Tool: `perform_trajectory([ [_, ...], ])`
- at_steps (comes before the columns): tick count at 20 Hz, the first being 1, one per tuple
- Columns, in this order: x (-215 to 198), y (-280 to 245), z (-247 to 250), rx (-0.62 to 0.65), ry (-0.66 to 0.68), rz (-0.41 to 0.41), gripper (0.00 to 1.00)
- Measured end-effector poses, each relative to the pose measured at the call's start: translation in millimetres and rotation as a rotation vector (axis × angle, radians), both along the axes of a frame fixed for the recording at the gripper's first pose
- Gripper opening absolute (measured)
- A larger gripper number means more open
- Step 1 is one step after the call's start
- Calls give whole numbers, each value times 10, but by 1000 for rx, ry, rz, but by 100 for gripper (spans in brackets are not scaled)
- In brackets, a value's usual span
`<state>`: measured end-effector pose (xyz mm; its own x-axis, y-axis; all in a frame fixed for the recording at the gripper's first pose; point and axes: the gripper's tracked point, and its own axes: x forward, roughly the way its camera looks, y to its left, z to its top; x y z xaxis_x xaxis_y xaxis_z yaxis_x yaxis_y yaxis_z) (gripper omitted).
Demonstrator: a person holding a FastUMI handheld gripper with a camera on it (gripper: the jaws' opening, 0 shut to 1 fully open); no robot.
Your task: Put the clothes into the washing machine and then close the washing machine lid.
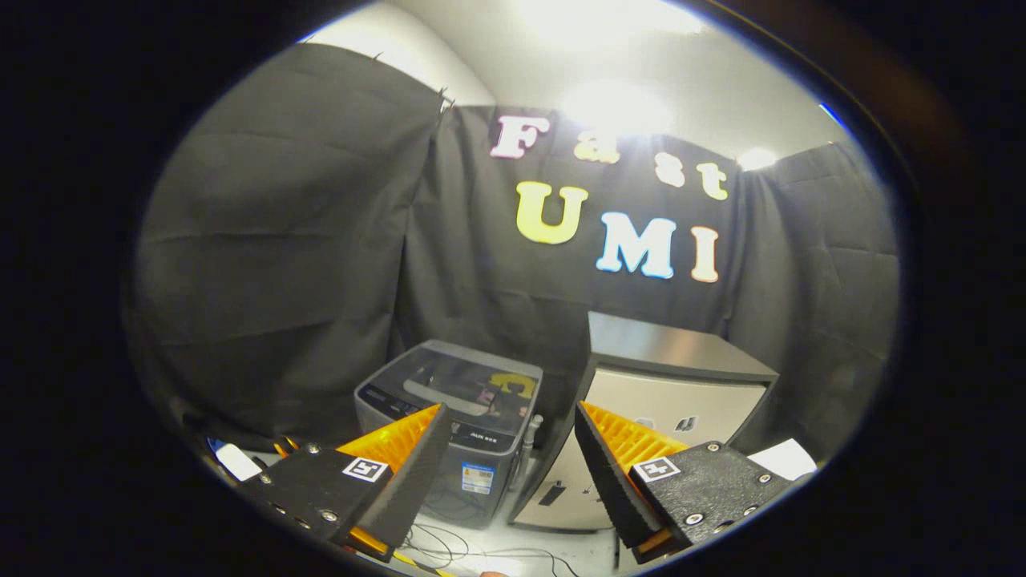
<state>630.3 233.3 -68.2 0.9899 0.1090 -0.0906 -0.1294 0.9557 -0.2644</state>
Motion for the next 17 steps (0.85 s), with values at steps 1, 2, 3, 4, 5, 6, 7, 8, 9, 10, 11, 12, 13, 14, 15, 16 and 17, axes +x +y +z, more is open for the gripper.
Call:
perform_trajectory([
  [1,45,26,46,42,-31,-4,95],
  [2,53,37,72,73,-48,-18,95],
  [3,45,27,91,99,-61,-37,95],
  [4,0,7,123,113,-72,-52,95],
  [5,-15,-9,137,123,-81,-66,95],
  [6,-47,-32,160,134,-89,-82,95],
  [7,-58,-32,152,144,-90,-93,95],
  [8,-72,-55,132,151,-86,-112,95],
  [9,-100,-75,118,155,-78,-128,95],
  [10,-133,-82,124,158,-76,-143,95],
  [11,-148,-68,131,158,-77,-149,95],
  [12,-144,-76,119,154,-78,-152,95],
  [13,-139,-64,113,144,-79,-149,95],
  [14,-129,-74,116,132,-82,-147,95],
  [15,-108,-74,127,121,-85,-140,95],
  [16,-109,-73,126,113,-87,-136,95],
  [17,-115,-67,128,108,-87,-132,95],
])
